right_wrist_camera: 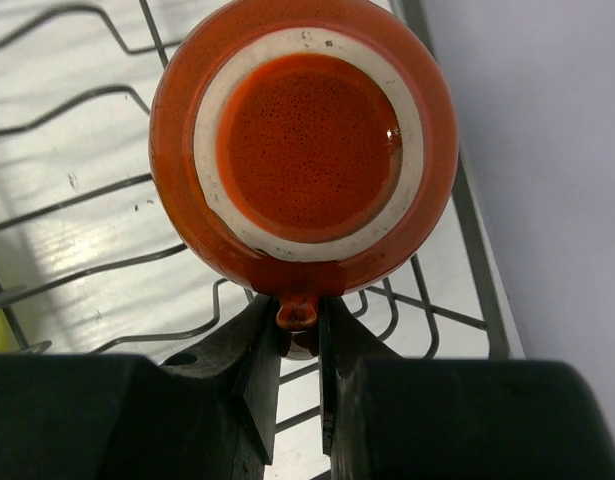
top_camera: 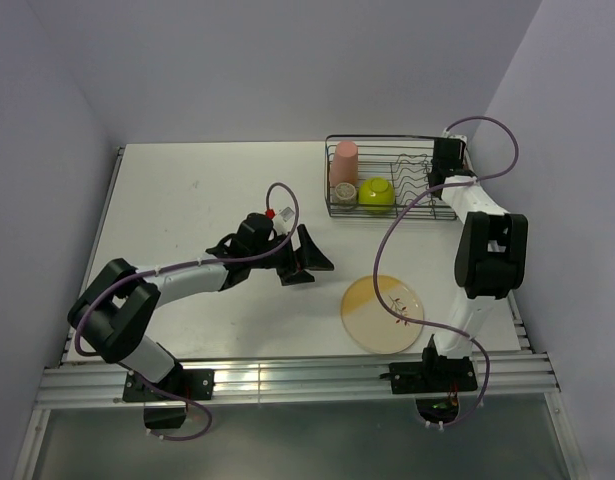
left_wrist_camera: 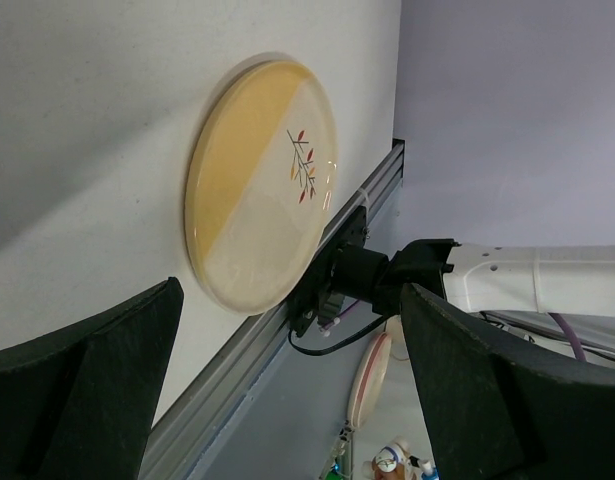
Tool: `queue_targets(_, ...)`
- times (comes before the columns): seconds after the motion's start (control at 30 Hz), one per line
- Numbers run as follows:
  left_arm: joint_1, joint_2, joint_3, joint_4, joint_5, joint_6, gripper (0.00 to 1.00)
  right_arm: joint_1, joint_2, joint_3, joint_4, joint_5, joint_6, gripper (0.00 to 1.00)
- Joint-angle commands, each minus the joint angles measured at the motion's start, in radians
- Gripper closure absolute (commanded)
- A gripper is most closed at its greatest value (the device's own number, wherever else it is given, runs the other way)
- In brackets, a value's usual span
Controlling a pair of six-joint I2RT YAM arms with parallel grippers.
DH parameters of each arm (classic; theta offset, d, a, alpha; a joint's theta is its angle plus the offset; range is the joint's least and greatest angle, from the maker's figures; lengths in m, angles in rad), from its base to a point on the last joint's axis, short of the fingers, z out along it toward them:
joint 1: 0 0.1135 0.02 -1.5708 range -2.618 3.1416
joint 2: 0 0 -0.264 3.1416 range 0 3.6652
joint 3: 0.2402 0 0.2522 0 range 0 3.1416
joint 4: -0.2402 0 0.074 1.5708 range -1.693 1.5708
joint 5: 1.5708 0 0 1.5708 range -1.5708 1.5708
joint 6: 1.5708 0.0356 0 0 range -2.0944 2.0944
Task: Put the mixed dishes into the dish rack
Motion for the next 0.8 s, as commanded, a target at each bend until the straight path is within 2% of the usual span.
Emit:
queue_targets(0.0, -0.007, 0.010, 0.037, 0.015, 0.020, 0.030, 0.04, -0.001, -0.011, 0.034, 0.043, -0.001, -0.027, 1.00)
queue_targets(0.27, -0.010, 0.025, 0.051, -0.005, 0.018, 0.031, 0.04, -0.002, 0.023, 0.035, 0.032, -0.019, -0.028, 1.00)
queue_targets(0.33, -0.015, 0.033, 0.060, -0.027, 0.011, 0.038, 0.04, -0.001, 0.036, 0.047, 0.012, -0.019, -0.024, 0.94)
queue_targets(0.77, -0.081, 0.106, 0.168, -0.188, -0.054, 0.100, 0.02, -0.002, 0.084, 0.046, 0.006, -0.001, 0.005, 0.77)
